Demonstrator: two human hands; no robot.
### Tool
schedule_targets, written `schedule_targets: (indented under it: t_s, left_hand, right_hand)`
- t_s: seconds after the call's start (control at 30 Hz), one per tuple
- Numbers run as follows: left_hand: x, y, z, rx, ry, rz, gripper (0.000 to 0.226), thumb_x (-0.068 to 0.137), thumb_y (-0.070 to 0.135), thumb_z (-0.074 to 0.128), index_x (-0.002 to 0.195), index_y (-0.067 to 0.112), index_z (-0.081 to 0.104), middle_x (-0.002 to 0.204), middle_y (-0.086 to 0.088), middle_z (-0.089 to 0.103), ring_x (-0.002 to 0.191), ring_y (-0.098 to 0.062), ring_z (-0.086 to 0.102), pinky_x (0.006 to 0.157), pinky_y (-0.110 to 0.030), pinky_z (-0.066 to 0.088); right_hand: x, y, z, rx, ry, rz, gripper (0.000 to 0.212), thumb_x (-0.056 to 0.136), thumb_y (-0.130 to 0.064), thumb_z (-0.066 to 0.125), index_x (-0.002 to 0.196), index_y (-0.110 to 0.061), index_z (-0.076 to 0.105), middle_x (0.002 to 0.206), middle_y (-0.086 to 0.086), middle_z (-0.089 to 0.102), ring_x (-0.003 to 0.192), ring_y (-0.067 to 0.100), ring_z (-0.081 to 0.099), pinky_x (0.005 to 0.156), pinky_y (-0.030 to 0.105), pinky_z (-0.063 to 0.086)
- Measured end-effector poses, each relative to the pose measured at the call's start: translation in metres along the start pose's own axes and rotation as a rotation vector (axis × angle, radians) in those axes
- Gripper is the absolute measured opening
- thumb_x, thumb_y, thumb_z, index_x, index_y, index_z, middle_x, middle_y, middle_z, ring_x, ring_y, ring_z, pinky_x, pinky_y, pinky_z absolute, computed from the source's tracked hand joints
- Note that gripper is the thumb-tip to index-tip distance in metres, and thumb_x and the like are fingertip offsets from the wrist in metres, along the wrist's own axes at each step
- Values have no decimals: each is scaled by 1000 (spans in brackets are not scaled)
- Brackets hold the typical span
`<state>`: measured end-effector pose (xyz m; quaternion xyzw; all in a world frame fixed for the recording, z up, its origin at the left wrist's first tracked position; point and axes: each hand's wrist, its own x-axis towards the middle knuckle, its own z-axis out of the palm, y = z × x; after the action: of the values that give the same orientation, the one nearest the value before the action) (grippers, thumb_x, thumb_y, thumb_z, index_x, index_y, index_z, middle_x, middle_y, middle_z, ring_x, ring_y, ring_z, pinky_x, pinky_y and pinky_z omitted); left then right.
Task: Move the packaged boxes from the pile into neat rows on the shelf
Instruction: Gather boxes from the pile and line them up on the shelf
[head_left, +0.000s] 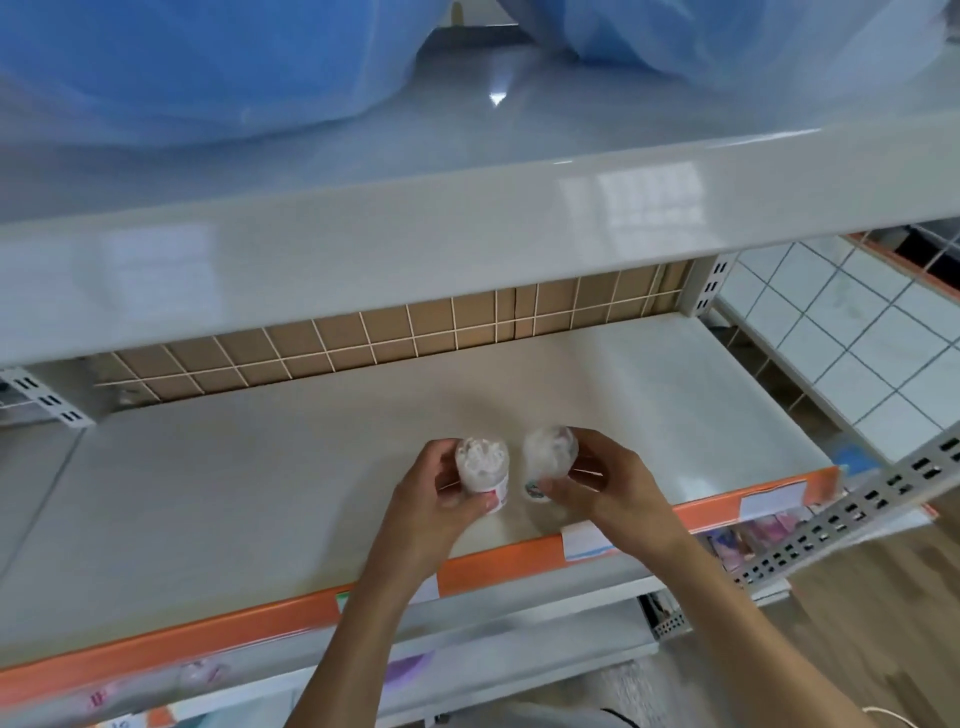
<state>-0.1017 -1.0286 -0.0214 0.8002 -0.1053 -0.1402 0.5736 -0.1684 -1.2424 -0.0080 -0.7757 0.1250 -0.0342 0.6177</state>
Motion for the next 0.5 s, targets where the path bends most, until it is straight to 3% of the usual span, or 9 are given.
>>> schedule_targets:
  t_s: [0.23,0.37,0.5]
  left_hand:
    - [1,-7,2,55,5,56,59,77,21,85,125,34,55,124,16,65,114,-1,63,98,-26,53]
    - [-6,-11,3,63,-22,59,69,78,20,85,134,39,48,132,17,60,118,1,59,99,-20,50]
    - [-7,-13,4,88,-16,73,69,82,16,80,139,34,47,134,14,60,118,-1,59,99,-23,52]
  right_hand:
    - [1,9,13,11,43,-19,57,78,-14,84,129,-24,59,115,-9,72,106,8,69,89,27,58]
    - [0,11,14,-1,62,-33,53,80,-16,83,126,-27,59,116,-11,70,107,7,68,93,29,57]
    - [-1,12,17,4,77,-46,51,81,-13,81,126,-25,59,117,-11,70,107,5,67,93,26,56]
